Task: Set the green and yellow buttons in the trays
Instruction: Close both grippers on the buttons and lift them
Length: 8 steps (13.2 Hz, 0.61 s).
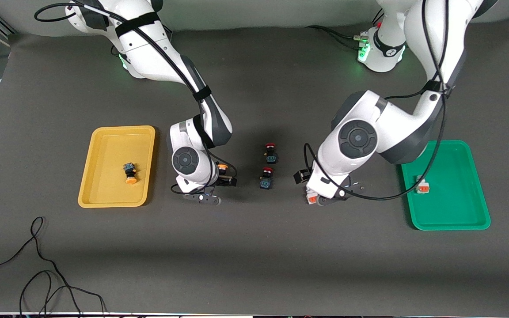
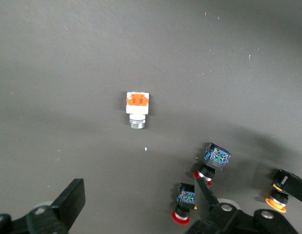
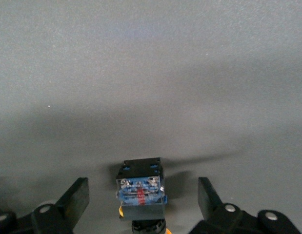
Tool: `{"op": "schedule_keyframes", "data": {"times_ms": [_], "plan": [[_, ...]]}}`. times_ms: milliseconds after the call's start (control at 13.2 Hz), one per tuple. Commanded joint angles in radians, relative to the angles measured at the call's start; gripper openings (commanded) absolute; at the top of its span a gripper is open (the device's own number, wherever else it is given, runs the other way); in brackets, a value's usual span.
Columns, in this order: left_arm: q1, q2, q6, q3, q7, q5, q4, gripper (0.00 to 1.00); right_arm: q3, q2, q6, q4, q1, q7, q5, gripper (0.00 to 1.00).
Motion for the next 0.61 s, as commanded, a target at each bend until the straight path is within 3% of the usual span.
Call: {"op": "schedule_keyframes", "data": {"times_ms": [0,76,151,530], "plan": [[-0.008,0.012,0.142,0.020,-0.021,0.000,-0.115,1.00,-0.001,0.003,0.044,-0.019,0.033,0.012,0.022,0.67],[-0.011,0.039,0.172,0.022,-0.024,0.002,-0.127,1.00,-0.003,0.001,0.062,-0.036,0.040,0.013,0.024,0.31],[-0.014,0.070,0.184,0.023,-0.024,0.037,-0.126,1.00,-0.003,-0.004,0.068,-0.045,0.040,0.013,0.024,0.00],[-0.023,0.154,0.244,0.078,-0.025,0.168,-0.121,1.00,-0.019,-0.111,0.047,-0.050,0.030,0.038,0.022,0.00]]}}
